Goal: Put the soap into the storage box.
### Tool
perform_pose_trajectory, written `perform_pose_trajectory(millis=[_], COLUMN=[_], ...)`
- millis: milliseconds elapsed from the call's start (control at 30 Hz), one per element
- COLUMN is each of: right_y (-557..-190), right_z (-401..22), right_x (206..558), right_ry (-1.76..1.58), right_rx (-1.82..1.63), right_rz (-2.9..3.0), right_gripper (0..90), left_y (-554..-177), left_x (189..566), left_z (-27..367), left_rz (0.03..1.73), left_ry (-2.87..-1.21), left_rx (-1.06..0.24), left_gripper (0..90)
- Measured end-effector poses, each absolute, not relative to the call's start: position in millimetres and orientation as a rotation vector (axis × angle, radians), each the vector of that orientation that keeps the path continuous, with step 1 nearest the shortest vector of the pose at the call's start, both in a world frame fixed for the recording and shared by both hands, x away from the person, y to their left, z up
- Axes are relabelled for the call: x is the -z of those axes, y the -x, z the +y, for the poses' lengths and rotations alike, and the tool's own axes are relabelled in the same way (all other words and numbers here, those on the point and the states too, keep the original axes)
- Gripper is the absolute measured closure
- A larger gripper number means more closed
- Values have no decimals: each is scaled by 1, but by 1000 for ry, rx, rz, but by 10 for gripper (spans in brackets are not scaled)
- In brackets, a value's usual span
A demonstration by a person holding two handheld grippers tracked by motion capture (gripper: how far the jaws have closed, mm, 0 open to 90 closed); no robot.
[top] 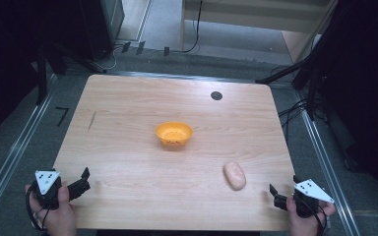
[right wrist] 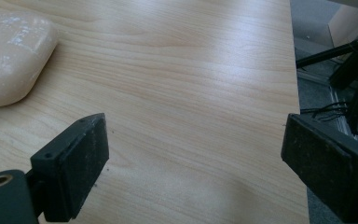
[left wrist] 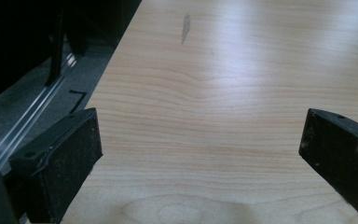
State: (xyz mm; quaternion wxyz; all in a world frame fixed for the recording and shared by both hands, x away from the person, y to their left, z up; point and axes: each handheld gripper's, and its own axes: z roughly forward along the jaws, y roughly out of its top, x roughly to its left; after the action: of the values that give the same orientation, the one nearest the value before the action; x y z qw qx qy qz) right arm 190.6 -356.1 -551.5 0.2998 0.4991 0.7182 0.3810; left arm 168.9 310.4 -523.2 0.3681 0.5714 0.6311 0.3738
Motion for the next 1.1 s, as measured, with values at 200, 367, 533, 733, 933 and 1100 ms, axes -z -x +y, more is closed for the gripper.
perform_pose_trajectory(millis=[200,367,533,733,933,1100], right_y=[-195,-199,-203,-209,-215,-220], right_z=[-362,-357,-350,-345,-340,-335], right_x=[552,552,547,536,526,523], right_ry=[-1449,-1446,-1439,-1433,-1428,-1446], right_rx=[-1049,-980,-955,-875,-819,-794], right_rz=[1888,1957,2007,2075,2142,2179], right_gripper=[98,113,127,138,138,140], left_y=[-172,-175,-176,-176,-176,-175], left_x=[524,524,524,524,524,524], left_z=[306,304,305,301,300,300], left_rz=[1666,1677,1672,1644,1640,1638], left_ry=[-1466,-1497,-1514,-1551,-1556,-1556], left_rx=[-1005,-994,-975,-1001,-1003,-1003], left_gripper=[0,26,26,27,27,30])
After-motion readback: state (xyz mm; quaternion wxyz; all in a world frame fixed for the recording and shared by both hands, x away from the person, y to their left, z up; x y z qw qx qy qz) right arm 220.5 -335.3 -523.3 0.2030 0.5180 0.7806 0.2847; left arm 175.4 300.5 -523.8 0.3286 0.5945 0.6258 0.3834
